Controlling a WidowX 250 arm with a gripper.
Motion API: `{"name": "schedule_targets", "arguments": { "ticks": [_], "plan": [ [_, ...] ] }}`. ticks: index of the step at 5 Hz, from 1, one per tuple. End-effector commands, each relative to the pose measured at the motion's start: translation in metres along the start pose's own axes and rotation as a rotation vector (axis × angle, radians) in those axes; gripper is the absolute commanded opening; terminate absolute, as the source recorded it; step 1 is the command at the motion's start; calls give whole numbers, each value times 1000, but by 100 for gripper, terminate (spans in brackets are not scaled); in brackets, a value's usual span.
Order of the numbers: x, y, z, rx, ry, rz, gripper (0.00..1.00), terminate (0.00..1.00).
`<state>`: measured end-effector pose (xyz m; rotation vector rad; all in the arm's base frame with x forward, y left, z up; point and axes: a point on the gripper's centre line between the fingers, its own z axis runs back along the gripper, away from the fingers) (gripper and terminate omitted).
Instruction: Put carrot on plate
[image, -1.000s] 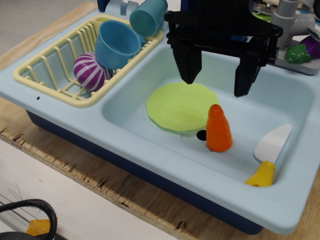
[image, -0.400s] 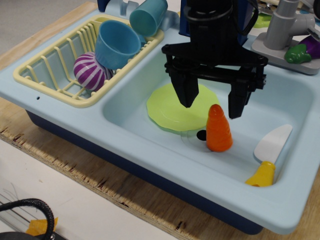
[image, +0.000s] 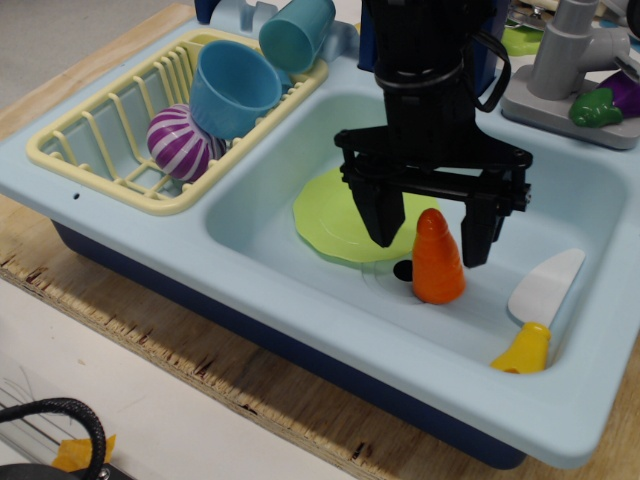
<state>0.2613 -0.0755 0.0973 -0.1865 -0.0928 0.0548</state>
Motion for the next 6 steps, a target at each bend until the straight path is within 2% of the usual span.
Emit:
{"name": "schedule_targets", "arguments": {
  "ticks": [1,2,3,4,5,6],
  "plan": [
    [1,-5,-11,-22,4,-5,100,0],
    [-2,-7,-8,-17,9,11,0,0],
    [-3,-5,-6,-14,5,12,0,0],
    [0,-2,7,12,-15,12,0,0],
    [11,0,28,22,-70,-31,0,0],
    [20,6,41,65,-92,-52,0,0]
  ]
}}
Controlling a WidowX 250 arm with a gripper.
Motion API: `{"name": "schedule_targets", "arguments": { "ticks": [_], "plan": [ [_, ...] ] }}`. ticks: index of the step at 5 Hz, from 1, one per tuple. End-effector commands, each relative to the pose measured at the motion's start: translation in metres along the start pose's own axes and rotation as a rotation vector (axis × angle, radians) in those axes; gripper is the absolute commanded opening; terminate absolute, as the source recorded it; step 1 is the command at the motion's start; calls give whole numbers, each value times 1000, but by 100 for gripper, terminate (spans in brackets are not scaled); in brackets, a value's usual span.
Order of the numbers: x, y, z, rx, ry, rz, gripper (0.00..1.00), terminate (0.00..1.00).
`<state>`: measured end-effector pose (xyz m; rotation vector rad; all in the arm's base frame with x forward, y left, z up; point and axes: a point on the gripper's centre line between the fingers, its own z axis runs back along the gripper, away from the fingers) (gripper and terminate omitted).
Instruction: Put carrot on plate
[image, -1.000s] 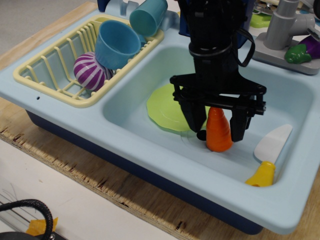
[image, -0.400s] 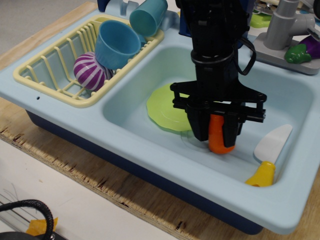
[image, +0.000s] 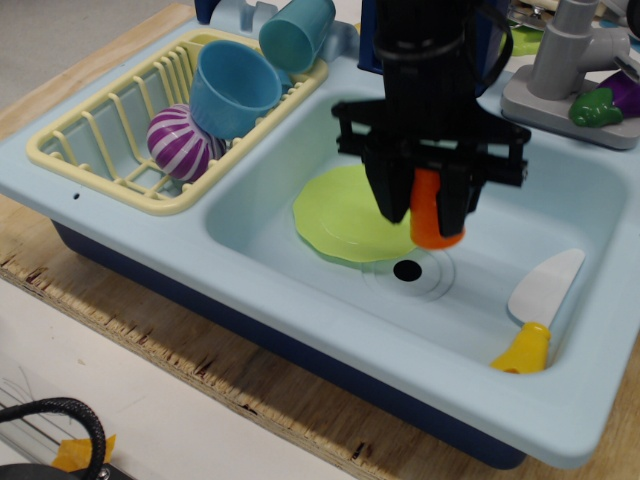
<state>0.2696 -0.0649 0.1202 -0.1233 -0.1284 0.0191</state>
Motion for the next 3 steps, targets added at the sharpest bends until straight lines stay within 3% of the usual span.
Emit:
{"name": "schedule_targets", "arguments": {
  "ticks": [1,2,3],
  "plan": [
    [18,20,7,62,-81,-26,0,0],
    [25,35,3,143,-82,14,0,0],
    [23,49,0,156,-72,55,0,0]
  ]
}}
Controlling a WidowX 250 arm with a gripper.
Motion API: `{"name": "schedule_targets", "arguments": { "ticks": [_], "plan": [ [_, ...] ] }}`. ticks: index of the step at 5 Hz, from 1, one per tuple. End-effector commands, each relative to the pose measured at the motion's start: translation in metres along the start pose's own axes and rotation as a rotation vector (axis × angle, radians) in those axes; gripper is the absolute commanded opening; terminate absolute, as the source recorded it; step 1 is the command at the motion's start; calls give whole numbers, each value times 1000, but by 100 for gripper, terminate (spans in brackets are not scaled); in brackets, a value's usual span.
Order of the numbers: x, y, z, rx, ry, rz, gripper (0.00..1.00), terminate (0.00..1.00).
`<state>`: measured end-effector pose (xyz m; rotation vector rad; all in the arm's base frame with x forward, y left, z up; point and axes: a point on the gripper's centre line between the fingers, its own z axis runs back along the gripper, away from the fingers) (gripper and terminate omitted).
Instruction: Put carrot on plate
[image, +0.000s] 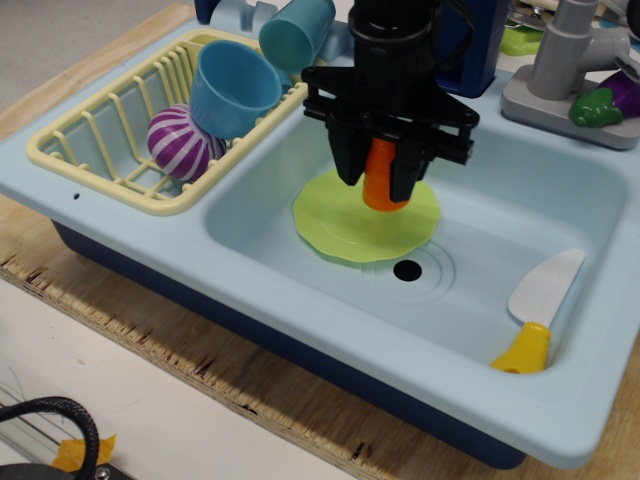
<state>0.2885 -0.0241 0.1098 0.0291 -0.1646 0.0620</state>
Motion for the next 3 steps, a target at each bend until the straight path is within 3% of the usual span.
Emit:
{"name": "schedule_targets", "arguments": {
  "ticks": [1,2,3],
  "plan": [
    [0,20,-3,-7,0,56,100,0],
    [3,23,-6,-22,26,34,100,0],
    [3,23,-6,-22,26,34,100,100]
  ]
}}
